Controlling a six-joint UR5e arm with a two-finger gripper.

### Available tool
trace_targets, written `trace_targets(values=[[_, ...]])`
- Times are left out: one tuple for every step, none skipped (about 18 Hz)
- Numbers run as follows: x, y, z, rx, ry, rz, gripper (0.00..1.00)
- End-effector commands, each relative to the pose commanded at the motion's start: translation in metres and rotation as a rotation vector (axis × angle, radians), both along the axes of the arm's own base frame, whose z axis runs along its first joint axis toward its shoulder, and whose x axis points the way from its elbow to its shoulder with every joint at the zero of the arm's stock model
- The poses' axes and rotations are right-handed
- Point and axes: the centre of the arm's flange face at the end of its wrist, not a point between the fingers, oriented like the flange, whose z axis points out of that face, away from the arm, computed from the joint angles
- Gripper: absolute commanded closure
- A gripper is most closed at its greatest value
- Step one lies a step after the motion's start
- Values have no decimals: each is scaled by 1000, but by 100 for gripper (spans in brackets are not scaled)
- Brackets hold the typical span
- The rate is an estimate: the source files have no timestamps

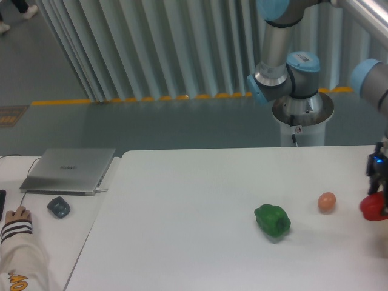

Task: Place the red pepper on the table
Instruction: 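Carry the red bell pepper in the gripper down beside the orange ball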

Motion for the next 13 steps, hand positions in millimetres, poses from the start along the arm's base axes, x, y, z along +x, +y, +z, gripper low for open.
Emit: trace_targets(values=[[8,7,-2,-7,-3,18,72],[13,13,-4,-13,-7,54,72],[18,18,-7,-21,-8,82,72],[25,24,-8,-17,1,94,72],[31,29,-11,-11,8,97,72],[35,30,-18,-13,13,108,72],[38,30,-25,-15,28,126,72],[43,33,-29,-22,51,133,72],[51,38,-33,-37,79,122,72],[56,41,-35,-54,110,112,72],[62,44,-41,-70,130,99,72],[65,45,-44,-80,150,93,72],[66,45,-46,-80,154,91,72]])
